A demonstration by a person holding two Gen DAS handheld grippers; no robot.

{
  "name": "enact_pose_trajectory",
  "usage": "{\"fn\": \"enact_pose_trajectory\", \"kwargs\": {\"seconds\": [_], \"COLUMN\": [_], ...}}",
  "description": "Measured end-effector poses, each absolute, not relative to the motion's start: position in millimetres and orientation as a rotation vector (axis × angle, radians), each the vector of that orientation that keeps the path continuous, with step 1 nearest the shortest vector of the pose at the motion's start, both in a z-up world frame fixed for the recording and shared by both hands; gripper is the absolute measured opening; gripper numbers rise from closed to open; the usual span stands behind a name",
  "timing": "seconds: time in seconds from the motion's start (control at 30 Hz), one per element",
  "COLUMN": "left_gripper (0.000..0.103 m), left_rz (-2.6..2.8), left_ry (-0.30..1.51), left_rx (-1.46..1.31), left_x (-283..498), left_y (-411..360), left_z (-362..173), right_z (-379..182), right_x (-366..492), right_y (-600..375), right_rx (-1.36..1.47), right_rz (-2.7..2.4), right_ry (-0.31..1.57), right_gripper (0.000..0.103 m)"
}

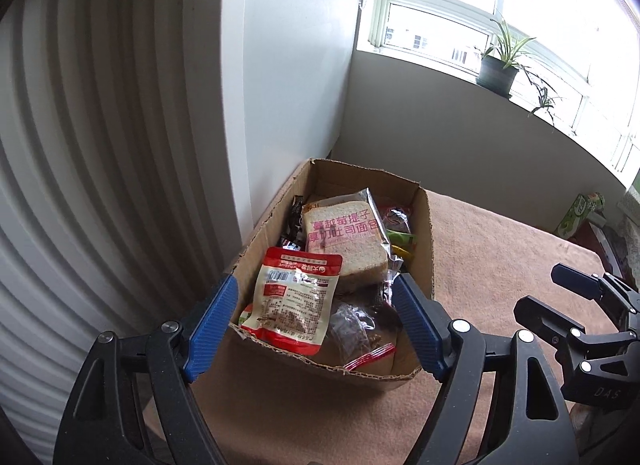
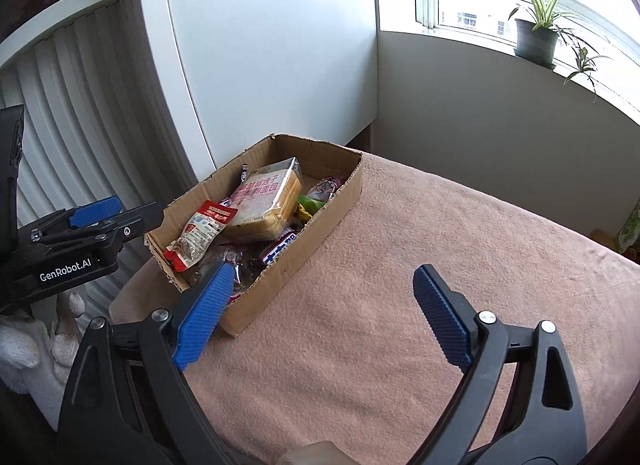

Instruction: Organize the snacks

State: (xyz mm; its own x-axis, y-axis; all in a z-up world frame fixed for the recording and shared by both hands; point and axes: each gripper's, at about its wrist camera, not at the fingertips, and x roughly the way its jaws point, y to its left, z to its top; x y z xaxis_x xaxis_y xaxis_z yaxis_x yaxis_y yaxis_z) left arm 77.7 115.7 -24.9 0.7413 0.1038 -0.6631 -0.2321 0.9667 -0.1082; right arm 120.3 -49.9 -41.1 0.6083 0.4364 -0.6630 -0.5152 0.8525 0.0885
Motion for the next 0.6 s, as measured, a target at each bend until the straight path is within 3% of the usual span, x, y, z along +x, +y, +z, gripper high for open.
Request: {"fn": "enact_pose_trajectory", "kwargs": {"seconds": [0.6], "left_gripper": [0.080], "left_rz": [0.242], "left_ry": [0.656], "left_rx": [-0.125], "left_x": [38], "left_y": [97], "left_z": [-18], "right_z": [-38], "right_x": [89], "right_y": [-71], "right_rx": [-0.022], "right_rz": [0.492], "right_ry": [0.716], "right_gripper": [0.100]}}
